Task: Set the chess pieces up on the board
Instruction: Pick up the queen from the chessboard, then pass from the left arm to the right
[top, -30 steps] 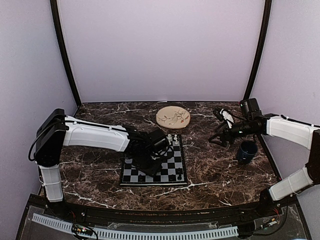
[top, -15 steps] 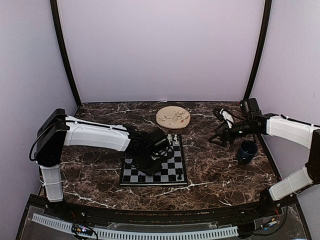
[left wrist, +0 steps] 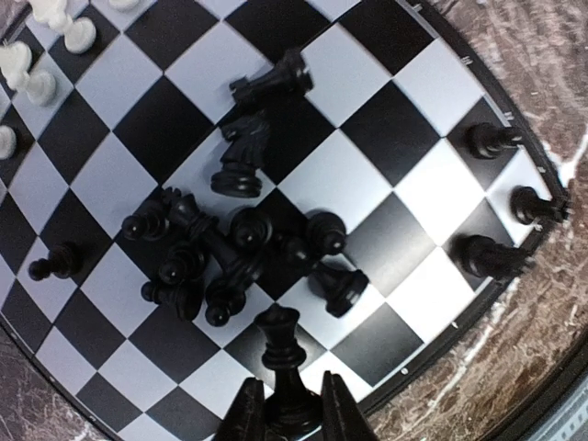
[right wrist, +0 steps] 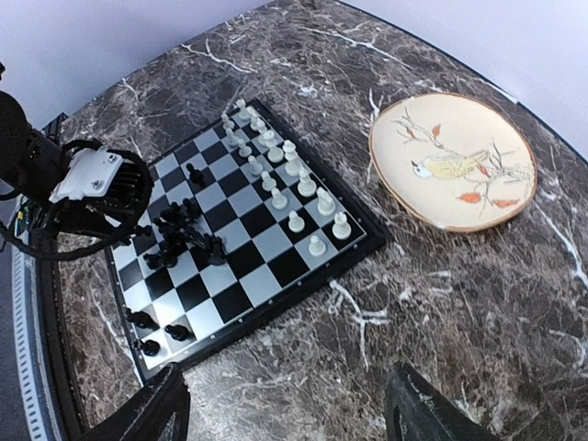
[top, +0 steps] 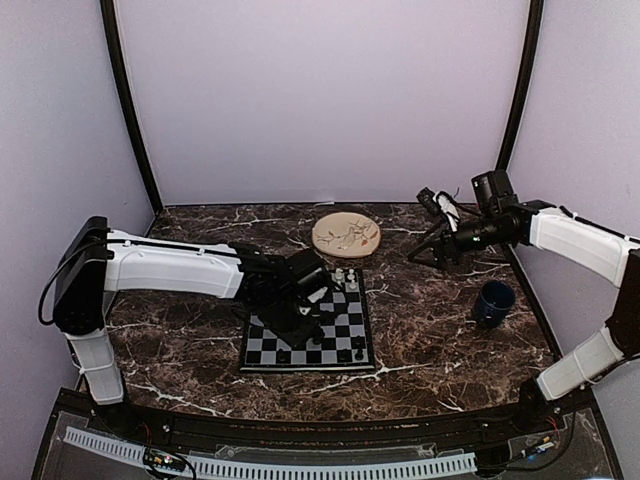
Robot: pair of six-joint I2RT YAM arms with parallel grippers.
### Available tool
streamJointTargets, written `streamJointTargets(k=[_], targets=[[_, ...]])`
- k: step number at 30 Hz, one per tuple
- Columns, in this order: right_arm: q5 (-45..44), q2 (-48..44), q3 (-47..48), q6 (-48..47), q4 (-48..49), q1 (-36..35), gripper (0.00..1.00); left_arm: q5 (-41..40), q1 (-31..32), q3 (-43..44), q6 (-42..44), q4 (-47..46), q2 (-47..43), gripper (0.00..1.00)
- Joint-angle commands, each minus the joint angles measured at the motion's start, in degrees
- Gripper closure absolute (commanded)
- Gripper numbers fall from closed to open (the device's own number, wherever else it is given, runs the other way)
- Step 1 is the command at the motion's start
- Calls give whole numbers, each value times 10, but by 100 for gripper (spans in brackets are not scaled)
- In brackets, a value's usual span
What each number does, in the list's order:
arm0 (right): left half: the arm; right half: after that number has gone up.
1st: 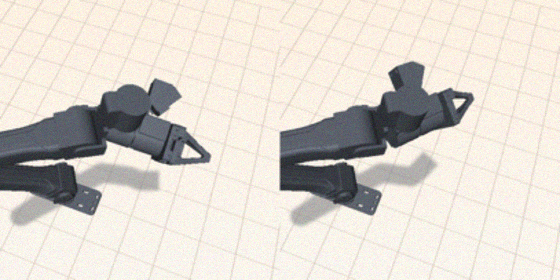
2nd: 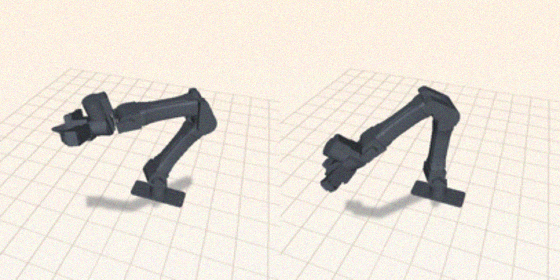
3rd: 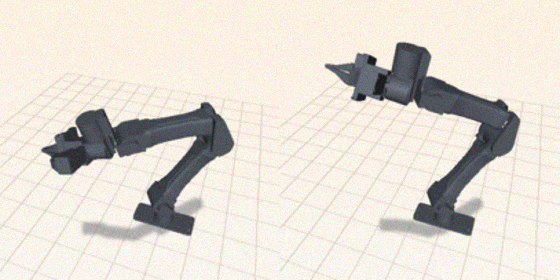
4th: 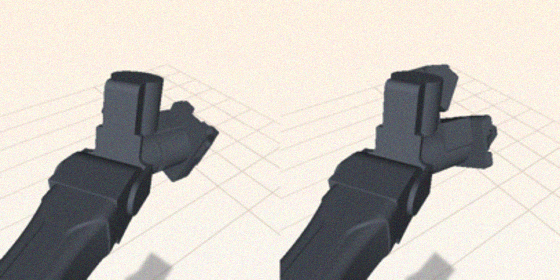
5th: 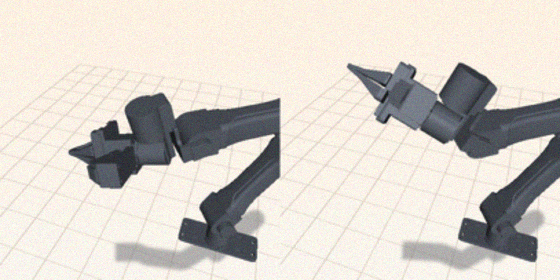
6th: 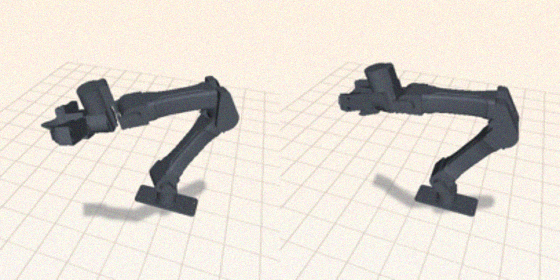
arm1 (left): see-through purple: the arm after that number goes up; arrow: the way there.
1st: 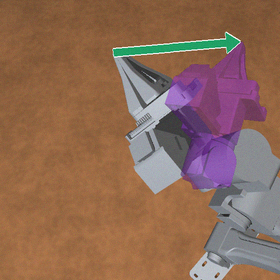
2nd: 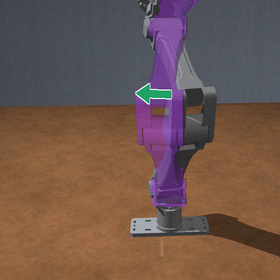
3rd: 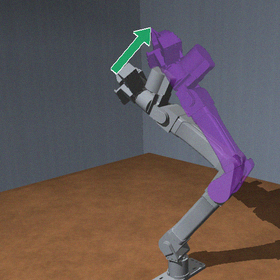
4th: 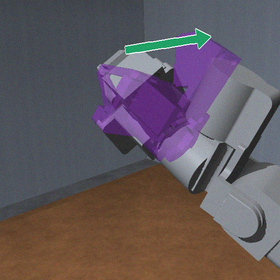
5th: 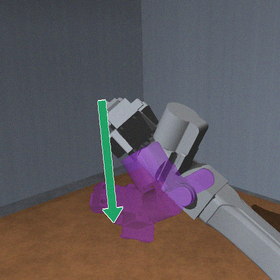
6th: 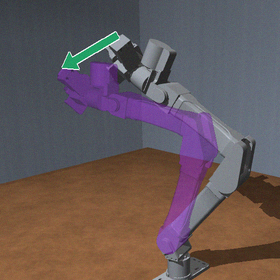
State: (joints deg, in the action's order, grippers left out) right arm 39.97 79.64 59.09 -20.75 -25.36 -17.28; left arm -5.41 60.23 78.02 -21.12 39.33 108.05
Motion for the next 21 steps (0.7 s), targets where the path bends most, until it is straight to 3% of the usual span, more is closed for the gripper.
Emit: streamJointTargets(k=[1,12,21], targets=[[33,29,98,34,-50,-34,28,36,-1,-48,87,-93,-100,88],[160,190,262,168,-106,-106,29,83,-1,-259,113,-469,-240,88],[164,263,309,180,-144,-192,29,78,-1,-280,104,-551,-239,87]])
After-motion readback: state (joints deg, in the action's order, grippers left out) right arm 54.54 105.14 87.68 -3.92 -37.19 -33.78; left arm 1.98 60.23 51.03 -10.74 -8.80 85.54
